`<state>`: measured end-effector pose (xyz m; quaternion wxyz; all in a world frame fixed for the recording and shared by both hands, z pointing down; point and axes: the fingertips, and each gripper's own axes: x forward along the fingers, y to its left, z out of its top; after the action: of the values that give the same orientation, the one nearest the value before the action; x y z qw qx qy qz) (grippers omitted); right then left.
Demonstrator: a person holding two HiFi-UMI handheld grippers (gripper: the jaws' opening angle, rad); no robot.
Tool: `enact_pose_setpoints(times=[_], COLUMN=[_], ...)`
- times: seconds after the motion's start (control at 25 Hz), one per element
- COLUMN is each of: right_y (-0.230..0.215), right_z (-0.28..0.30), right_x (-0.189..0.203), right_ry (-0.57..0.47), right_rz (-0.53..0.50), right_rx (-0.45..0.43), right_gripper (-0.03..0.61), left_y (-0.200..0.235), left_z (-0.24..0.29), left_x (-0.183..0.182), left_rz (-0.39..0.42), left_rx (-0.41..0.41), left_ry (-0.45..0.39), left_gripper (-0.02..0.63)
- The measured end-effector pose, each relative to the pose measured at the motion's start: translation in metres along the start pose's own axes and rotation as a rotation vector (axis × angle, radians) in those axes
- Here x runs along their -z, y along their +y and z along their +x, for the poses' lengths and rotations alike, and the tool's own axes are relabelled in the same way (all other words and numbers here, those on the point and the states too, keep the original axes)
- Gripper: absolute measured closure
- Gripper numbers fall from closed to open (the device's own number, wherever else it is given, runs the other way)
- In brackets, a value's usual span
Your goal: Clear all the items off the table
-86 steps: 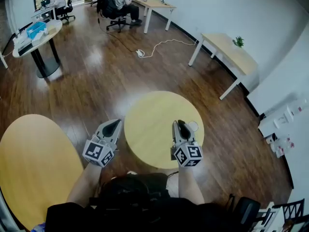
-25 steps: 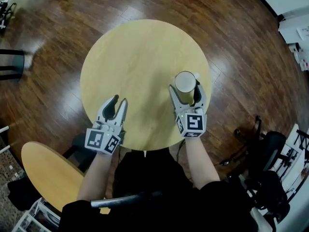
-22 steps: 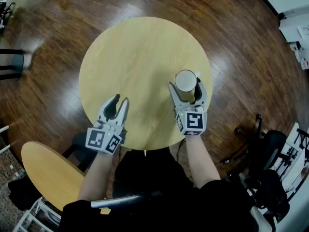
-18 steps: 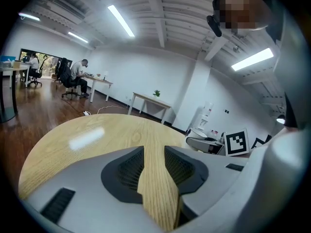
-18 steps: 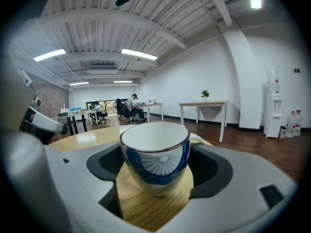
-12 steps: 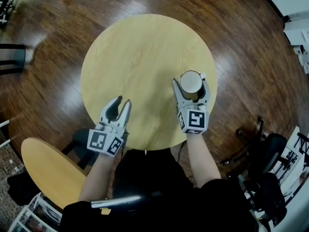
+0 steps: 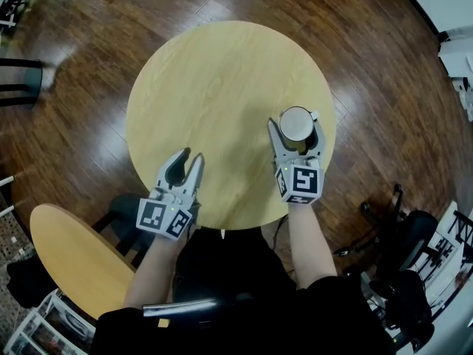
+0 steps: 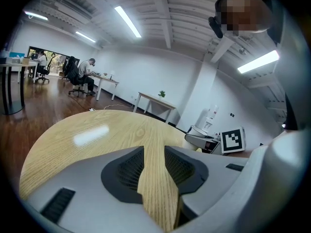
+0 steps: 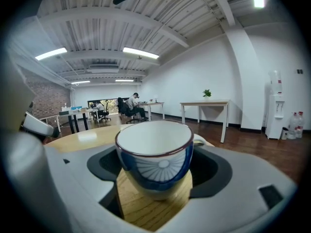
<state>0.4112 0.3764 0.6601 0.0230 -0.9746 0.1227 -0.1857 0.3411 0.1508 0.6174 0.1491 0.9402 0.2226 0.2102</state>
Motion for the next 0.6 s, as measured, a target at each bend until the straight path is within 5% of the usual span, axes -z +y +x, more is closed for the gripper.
enact_pose_setpoints(times=[0.6], right_y=[0.015], right_z=[-0.034], right_x=[-0.033], right_ry=[-0.053], right_rz=[-0.025], right_rx=[-0.072], right_gripper=[0.175], left_y=[0.01], left_z=[-0.007], left_x=[-0.054], left_rz=[0.039], left_rx=[-0.02], left_ry=[-0.155], left_gripper=[0.48])
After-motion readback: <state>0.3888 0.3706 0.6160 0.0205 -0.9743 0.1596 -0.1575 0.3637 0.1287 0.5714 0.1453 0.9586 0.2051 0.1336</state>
